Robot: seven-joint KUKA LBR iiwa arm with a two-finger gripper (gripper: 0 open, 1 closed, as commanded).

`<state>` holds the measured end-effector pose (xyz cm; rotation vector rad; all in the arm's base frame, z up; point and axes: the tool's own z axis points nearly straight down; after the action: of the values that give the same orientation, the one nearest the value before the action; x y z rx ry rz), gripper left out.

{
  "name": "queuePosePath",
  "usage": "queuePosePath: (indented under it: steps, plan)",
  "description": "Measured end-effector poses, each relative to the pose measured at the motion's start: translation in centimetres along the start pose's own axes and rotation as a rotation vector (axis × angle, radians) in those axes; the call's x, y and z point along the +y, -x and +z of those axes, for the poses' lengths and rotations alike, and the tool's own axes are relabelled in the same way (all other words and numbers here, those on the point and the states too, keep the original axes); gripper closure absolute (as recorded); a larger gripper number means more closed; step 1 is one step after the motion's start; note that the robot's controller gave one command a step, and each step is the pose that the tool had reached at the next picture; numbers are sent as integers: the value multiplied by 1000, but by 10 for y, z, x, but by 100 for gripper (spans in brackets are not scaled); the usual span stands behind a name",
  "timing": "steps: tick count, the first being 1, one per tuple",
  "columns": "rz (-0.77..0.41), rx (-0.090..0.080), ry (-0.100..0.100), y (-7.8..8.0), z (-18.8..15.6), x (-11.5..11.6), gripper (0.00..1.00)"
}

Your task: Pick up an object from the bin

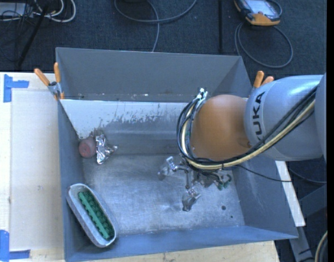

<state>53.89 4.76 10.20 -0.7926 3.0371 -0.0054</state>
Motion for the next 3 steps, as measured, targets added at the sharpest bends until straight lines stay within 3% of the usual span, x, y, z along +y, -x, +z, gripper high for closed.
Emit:
queuePosePath:
  steps: [1, 2, 3]
  plan:
    - [40, -7, -1, 41, -52, -53, 0]
    - [-179, 2, 5, -33, -133, 26, 0]
    - [-336, 4, 5, -50, -89, -62, 0]
